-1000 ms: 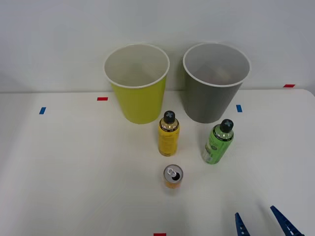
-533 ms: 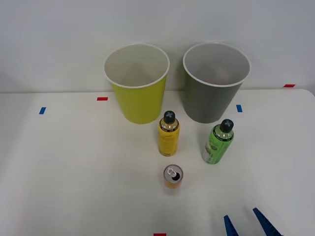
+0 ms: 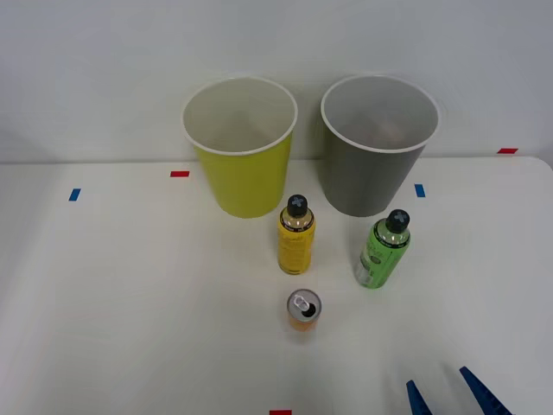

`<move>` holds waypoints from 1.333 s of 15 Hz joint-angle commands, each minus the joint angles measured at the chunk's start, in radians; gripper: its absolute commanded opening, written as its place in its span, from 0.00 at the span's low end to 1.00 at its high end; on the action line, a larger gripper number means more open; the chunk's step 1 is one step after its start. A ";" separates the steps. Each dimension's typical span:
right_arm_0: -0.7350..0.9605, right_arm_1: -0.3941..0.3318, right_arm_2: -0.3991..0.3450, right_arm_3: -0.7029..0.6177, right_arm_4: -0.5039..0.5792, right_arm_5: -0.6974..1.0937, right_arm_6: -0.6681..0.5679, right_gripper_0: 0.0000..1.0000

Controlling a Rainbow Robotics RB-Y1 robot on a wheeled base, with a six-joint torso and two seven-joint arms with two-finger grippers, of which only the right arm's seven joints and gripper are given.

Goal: Put cans in the gray bin, plastic bottles in the light green bin

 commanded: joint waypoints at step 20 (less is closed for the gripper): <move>-0.029 0.017 -0.026 0.000 0.023 -0.018 0.097 1.00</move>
